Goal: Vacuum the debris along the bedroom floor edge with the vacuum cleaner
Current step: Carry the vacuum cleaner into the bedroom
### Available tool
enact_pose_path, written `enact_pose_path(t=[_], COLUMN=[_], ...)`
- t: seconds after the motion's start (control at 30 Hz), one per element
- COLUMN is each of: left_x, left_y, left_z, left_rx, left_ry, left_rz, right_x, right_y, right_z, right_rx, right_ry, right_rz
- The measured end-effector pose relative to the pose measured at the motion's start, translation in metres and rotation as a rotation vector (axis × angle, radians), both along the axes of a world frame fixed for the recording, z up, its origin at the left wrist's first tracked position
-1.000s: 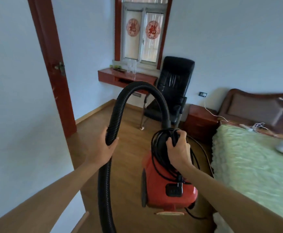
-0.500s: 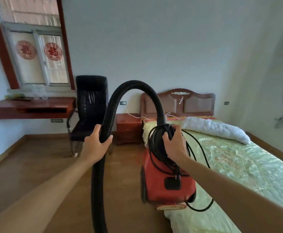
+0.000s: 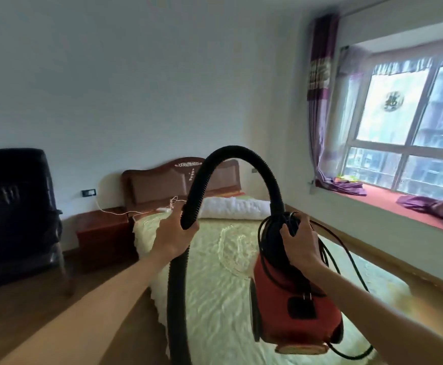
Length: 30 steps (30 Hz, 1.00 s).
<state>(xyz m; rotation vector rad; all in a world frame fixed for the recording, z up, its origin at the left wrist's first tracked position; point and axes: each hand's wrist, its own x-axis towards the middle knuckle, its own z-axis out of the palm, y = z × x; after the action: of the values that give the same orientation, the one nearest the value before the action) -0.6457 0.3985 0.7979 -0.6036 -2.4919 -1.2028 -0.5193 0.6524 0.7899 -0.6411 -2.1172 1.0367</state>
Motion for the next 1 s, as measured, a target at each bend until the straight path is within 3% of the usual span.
enact_pose_path(t=[0.37,0.67,1.0], left_x=[0.031,0.067,0.068], left_y=[0.247,0.386,0.541], left_z=[-0.004,0.008,-0.007], left_rx=[0.030,0.009,0.014], left_ry=[-0.007,0.007,0.002], left_rz=[-0.216,-0.385,-0.539], right_x=[0.092,0.160,0.182], right_y=[0.208,0.314,0.432], right_z=[-0.005,-0.002,-0.013], right_rx=[0.030,0.050,0.059], right_ry=[0.006,0.049,0.038], right_rz=[-0.230,-0.371,-0.525])
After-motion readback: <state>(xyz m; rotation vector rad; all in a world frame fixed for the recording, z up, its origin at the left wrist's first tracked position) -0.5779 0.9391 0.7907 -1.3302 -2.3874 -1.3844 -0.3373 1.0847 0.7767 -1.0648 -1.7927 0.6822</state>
